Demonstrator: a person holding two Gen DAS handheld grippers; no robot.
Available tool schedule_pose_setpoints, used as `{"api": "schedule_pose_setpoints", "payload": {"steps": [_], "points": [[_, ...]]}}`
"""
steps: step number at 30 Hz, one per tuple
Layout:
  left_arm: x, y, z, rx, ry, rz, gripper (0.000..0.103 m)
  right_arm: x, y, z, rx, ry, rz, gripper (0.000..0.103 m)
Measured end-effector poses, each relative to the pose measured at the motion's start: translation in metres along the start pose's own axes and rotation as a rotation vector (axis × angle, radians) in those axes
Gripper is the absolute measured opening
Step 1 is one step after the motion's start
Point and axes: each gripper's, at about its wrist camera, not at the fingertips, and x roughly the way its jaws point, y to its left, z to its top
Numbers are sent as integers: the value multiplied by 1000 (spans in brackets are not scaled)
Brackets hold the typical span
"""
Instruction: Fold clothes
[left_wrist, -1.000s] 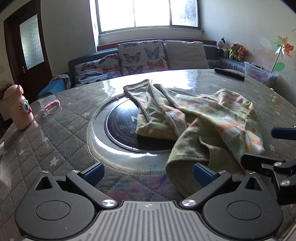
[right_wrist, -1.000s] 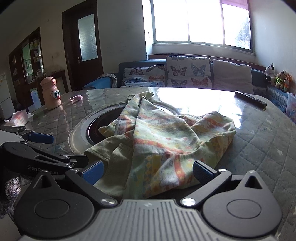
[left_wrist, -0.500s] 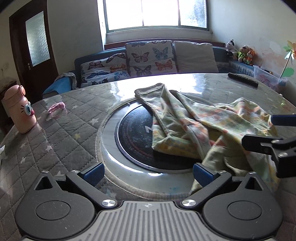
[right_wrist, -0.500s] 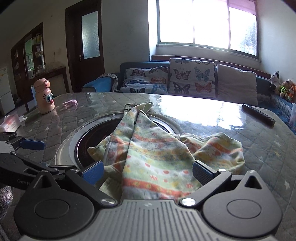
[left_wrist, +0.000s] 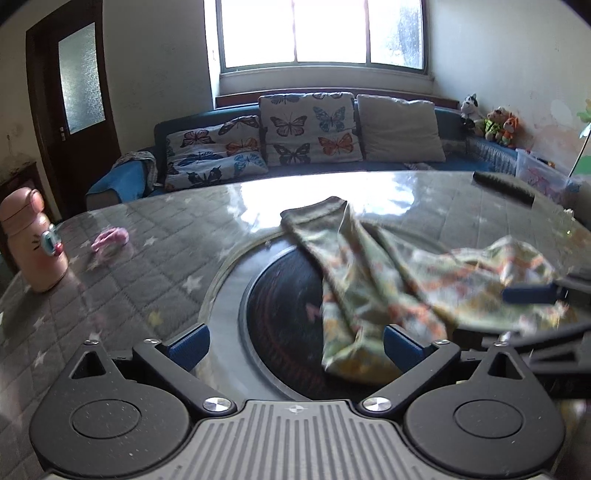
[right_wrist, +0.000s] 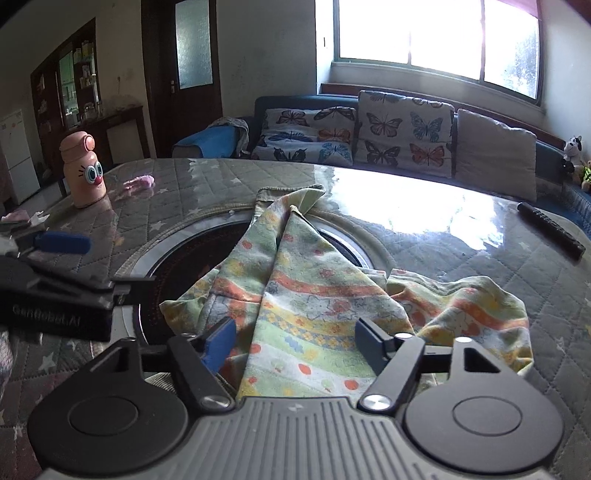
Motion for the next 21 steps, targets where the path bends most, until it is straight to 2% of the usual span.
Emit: {"api": "schedule_pose_setpoints", "payload": {"steps": [4,6,8,10,11,12,13,15,16,18,21], "points": [[16,-8,17,13,-4,-44,83,5,1,0,-19,14,9,49],[24,-14,24,29,-7,-74,81,6,0,0,-24,17,7,44],[32,-20,32,42,-9,-101,80,5,-1,0,-26,16,19,35],[43,-23,36,48,2,-115,78,4,-1,-1,-25,17,25,33],[48,-24,37,50,10,-123,77,4,-2,-1,-25,15,28,27],[54,-26,38,52,19,-131,72,3,-2,0,-26,14,34,26],[59,-27,39,54,27,-139,62,1,-2,0,-28,13,39,26],[69,-27,39,49,50,-167,51,0,-2,1,-31,10,53,26],[73,-26,38,43,63,-185,41,0,0,1,-36,10,60,26],[79,-22,36,16,87,-214,29,0,2,2,-45,14,71,26],[82,-14,34,-30,104,-236,28,4,5,2,-61,26,73,26]]}}
